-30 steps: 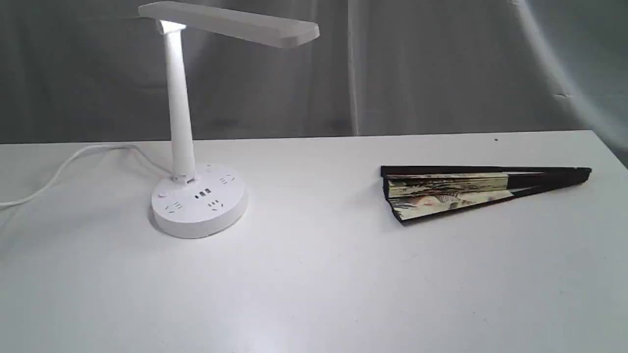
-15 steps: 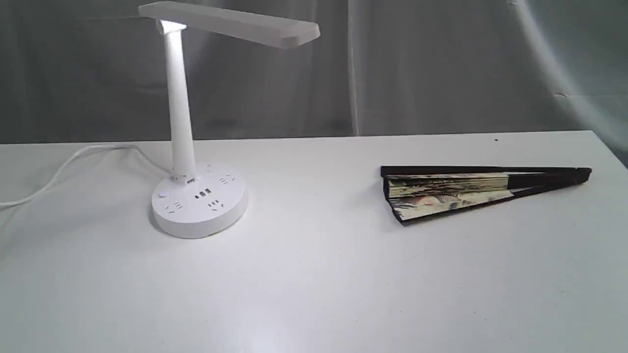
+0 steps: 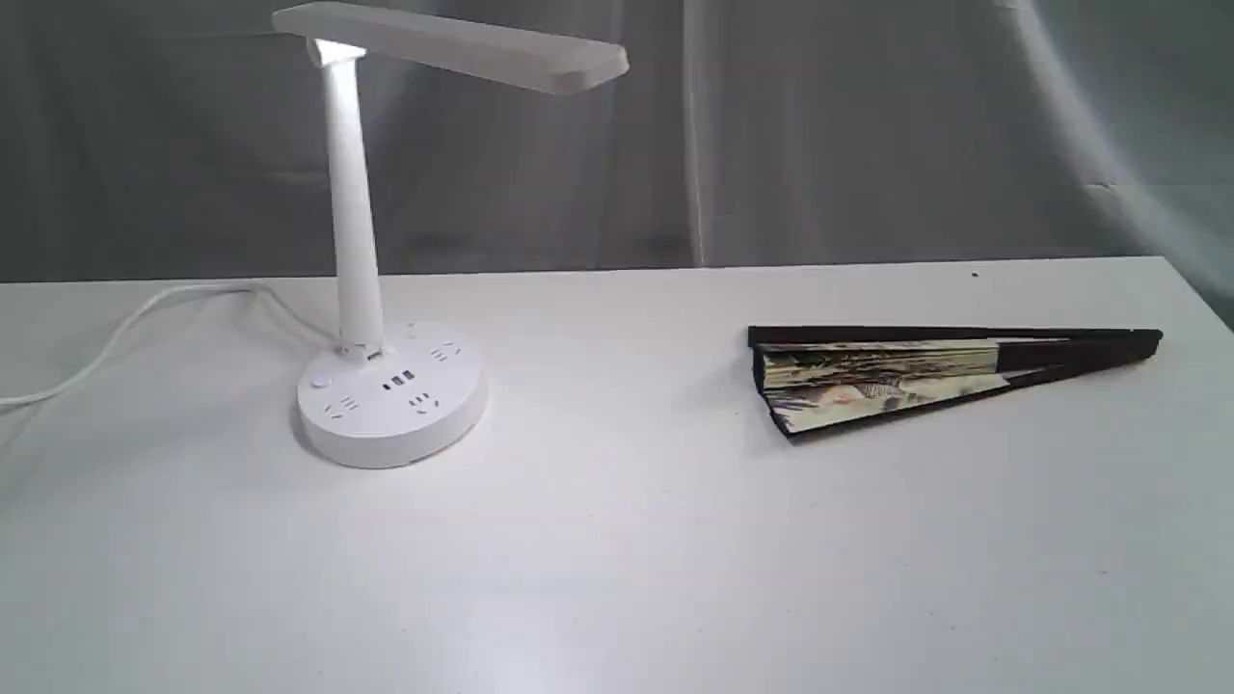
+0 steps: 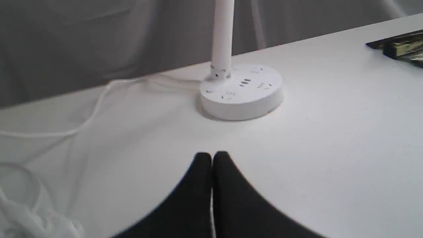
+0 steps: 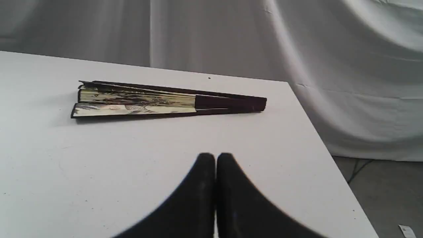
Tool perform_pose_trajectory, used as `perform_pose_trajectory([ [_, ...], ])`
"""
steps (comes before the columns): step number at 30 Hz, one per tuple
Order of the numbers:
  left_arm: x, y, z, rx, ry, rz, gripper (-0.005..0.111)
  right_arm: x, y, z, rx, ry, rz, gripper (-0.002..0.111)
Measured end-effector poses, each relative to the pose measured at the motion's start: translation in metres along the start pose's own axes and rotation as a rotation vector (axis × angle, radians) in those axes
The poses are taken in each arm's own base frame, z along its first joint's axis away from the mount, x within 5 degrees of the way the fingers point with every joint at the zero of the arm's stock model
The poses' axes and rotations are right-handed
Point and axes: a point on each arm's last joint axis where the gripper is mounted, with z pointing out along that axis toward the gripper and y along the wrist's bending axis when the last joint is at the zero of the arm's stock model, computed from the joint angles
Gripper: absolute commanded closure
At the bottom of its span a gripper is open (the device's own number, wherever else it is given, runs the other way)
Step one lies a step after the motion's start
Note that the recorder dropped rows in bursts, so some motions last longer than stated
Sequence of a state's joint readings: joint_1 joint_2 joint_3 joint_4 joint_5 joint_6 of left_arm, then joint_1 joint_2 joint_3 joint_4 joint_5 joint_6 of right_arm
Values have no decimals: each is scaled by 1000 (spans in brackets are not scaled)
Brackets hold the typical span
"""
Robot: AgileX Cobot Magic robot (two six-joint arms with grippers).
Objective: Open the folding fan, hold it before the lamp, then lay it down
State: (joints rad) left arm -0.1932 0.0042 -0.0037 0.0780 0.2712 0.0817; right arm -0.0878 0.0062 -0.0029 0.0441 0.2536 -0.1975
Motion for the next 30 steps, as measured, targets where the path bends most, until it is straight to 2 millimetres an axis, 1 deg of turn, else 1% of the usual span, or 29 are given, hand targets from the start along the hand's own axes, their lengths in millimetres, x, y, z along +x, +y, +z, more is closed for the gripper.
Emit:
perform_pose_trajectory([
  [5, -17, 1, -2, 6, -183, -135, 107, 0, 0, 0, 0, 0, 0, 108],
  [8, -23, 2, -3, 7, -259, -200, 107, 0, 0, 0, 0, 0, 0, 108],
  [13, -31, 3, -5, 11, -349, -285, 107, 0, 0, 0, 0, 0, 0, 108],
  [15, -34, 4, -7, 22, -386, -356, 107, 0, 0, 0, 0, 0, 0, 108],
  [17, -36, 5, -8, 35, -383, -419, 107, 0, 0, 0, 0, 0, 0, 108],
  [19, -46, 6, -11, 45, -384, -464, 107, 0, 0, 0, 0, 0, 0, 108],
  [21, -59, 8, -11, 50, -373, -487, 107, 0, 0, 0, 0, 0, 0, 108],
  [22, -69, 9, -11, 51, -365, -492, 107, 0, 0, 0, 0, 0, 0, 108],
  [26, -98, 13, 3, 44, -270, -485, 107, 0, 0, 0, 0, 0, 0, 108],
  [28, -110, 15, 15, 38, -214, -468, 107, 0, 0, 0, 0, 0, 0, 108],
  [30, -117, 16, 35, 30, -135, -436, 107, 0, 0, 0, 0, 0, 0, 108],
])
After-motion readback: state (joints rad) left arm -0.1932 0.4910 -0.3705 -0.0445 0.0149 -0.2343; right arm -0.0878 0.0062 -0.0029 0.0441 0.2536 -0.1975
